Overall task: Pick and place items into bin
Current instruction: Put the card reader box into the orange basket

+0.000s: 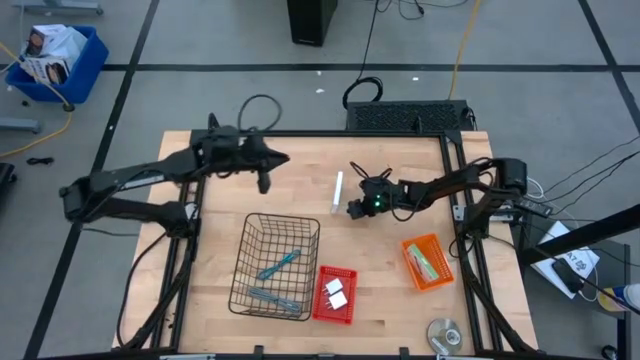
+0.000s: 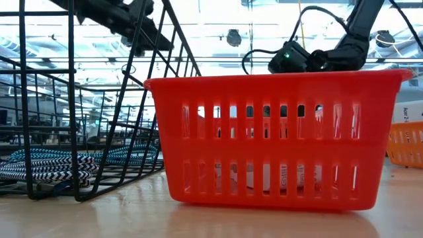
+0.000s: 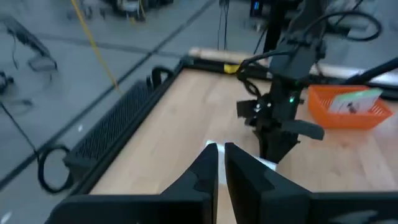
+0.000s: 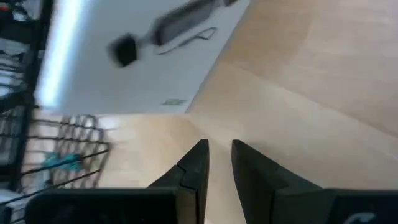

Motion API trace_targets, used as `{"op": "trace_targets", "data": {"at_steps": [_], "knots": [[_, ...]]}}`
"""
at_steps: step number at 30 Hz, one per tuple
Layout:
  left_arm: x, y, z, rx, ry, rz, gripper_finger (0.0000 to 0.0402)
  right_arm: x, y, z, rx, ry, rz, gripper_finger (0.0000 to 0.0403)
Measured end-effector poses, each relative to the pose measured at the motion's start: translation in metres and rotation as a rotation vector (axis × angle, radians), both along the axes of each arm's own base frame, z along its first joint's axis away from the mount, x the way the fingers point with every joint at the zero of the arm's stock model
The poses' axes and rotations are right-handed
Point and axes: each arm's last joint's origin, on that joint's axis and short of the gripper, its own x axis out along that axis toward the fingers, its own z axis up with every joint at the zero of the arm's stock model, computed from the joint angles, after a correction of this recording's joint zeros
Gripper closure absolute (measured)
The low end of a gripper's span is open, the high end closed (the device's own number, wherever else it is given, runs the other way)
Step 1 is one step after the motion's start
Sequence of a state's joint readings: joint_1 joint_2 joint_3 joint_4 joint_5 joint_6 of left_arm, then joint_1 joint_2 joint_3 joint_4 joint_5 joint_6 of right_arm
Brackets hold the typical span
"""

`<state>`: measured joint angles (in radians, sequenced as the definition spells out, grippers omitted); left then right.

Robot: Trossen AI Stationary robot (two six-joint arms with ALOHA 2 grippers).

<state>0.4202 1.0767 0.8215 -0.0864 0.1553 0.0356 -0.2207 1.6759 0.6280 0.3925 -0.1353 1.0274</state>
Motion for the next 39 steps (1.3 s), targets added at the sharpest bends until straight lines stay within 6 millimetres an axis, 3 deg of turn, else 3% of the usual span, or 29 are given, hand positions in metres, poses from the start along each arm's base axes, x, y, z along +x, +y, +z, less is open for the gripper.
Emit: {"op": "trace_targets", "data": {"at_steps": [10,13,18,22,26,29,33,39], "knots": [[-0.035,-0.015,-0.011,0.026,-0.109,0.015,0.0371,-0.012,0.002,0.063,-0.102,-0.196,-0.002,0.0399],[-0.038,-0.017,-0.016,0.021,-0.101,0.017,0.0371,-0.018,0.002,0.083,-0.161,-0.270,-0.034,0.0396],[-0.039,-0.017,-0.024,0.009,-0.061,0.030,0.0371,-0.018,0.001,0.120,-0.339,-0.546,0.005,0.0384],[-0.043,-0.022,-0.028,0.009,-0.122,-0.118,0.0371,-0.017,0.003,0.135,-0.433,-0.683,0.012,0.0381],[-0.055,-0.028,-0.034,0.018,-0.260,-0.201,0.0371,-0.014,0.005,0.137,-0.468,-0.743,0.035,0.0387],[-0.065,-0.031,-0.047,0.014,-0.281,-0.171,0.0371,-0.011,0.007,0.134,-0.472,-0.721,0.075,0.0388],[-0.074,-0.033,-0.061,0.008,-0.269,-0.156,0.0371,-0.006,0.008,0.127,-0.401,-0.551,0.052,0.0366],[-0.079,-0.036,-0.067,0.001,-0.270,-0.164,0.0371,0.000,0.005,0.136,-0.350,-0.277,-0.020,0.0268]]}}
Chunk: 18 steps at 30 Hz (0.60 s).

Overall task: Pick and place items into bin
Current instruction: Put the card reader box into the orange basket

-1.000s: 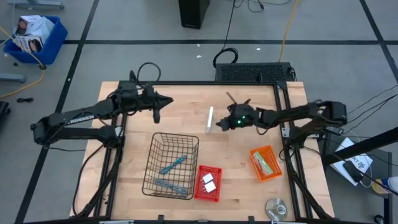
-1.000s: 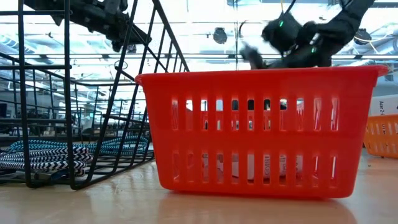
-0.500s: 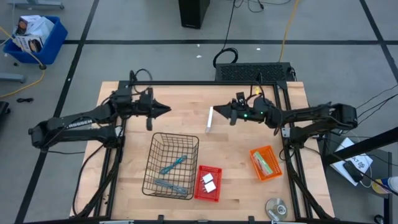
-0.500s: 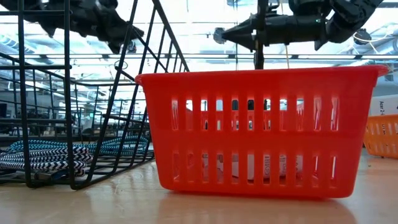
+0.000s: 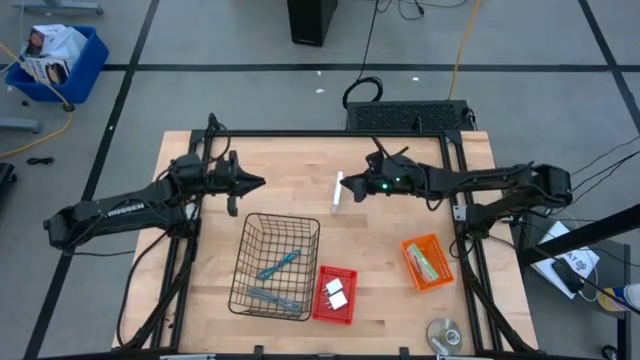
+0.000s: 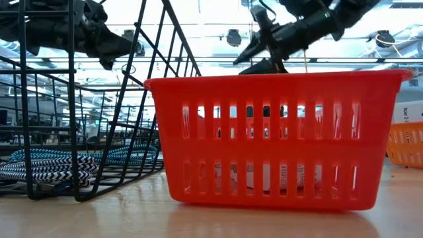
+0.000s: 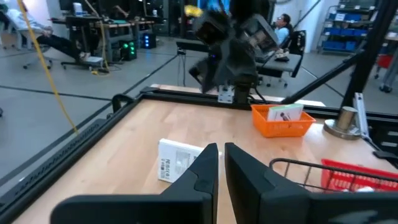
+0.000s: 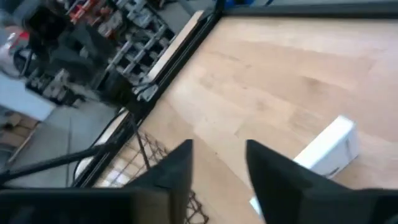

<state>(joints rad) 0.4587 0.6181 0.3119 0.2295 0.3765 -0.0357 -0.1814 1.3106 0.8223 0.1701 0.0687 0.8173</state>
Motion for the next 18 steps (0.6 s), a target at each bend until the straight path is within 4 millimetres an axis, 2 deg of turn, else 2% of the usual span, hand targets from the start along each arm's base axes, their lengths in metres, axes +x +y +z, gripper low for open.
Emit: {"op": "trace_targets", "data": {"at_steps": [4,9,12,15,18], "knots": [[-0.001,-0.001,-0.002,-0.003,0.003,-0.035,0.0371,0.003,-0.004,0.017,0.026,0.042,-0.031,0.0189],[-0.001,-0.002,-0.006,-0.013,0.033,-0.052,0.0371,0.005,-0.013,0.020,0.095,0.046,-0.088,0.0120],[-0.001,-0.002,-0.007,-0.010,0.043,-0.053,0.0371,0.010,-0.018,0.013,0.132,0.076,-0.097,0.0106],[-0.001,-0.002,-0.007,-0.003,0.050,-0.055,0.0371,0.022,-0.021,0.001,0.160,0.122,-0.088,0.0105],[-0.001,-0.002,-0.007,0.000,0.050,-0.057,0.0371,0.036,-0.026,-0.002,0.188,0.146,-0.054,0.0107]]}}
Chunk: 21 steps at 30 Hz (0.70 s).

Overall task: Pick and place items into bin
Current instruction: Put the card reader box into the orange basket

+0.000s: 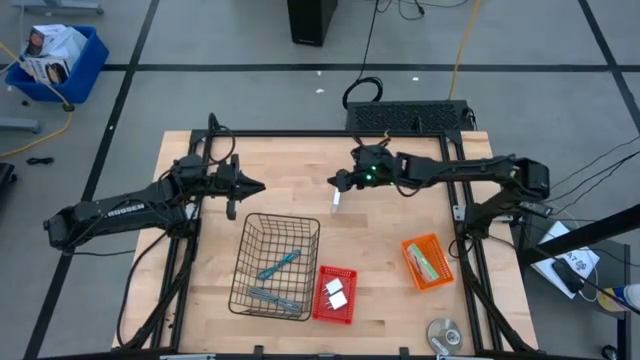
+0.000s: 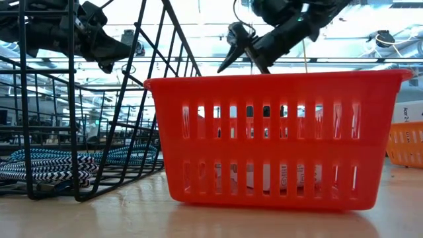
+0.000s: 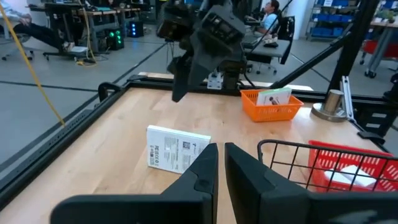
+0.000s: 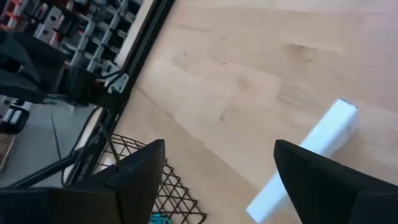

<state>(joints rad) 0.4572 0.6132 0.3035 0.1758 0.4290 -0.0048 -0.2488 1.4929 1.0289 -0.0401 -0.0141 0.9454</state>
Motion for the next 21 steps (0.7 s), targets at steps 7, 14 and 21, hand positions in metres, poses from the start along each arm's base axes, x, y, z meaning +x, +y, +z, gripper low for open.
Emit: {"op": "trace_targets", "data": {"at_steps": [7,14,21], "knots": [[0.000,-0.001,0.000,0.000,-0.002,-0.018,0.0371,0.011,-0.011,0.005,0.057,0.033,0.048,0.0107],[0.000,-0.001,0.000,-0.003,-0.003,-0.043,0.0371,-0.001,-0.014,-0.003,0.170,0.222,-0.014,0.0108],[0.000,-0.001,0.000,-0.021,-0.003,-0.044,0.0371,0.002,-0.020,-0.005,0.178,0.205,-0.036,0.0108]]}}
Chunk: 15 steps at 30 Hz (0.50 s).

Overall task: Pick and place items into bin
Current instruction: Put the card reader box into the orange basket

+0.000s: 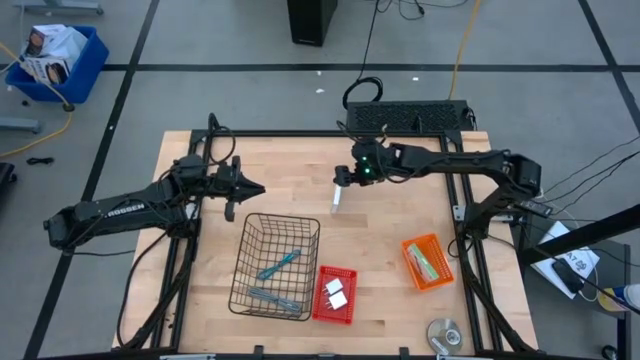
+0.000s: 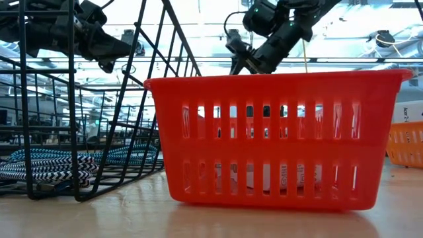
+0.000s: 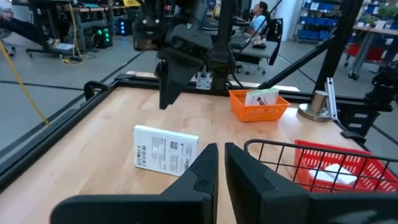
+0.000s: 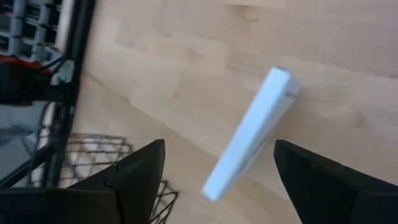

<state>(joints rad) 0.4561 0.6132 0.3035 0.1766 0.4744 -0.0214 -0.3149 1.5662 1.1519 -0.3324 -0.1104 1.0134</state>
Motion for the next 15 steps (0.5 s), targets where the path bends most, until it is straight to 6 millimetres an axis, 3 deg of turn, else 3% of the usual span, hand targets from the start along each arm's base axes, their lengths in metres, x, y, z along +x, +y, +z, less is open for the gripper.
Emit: {"op": "trace_targets", "data": {"at_steps": [15], "knots": [[0.000,-0.001,0.000,-0.028,0.000,-0.015,0.0371,0.016,-0.009,-0.034,0.089,0.033,0.019,0.0108]]}}
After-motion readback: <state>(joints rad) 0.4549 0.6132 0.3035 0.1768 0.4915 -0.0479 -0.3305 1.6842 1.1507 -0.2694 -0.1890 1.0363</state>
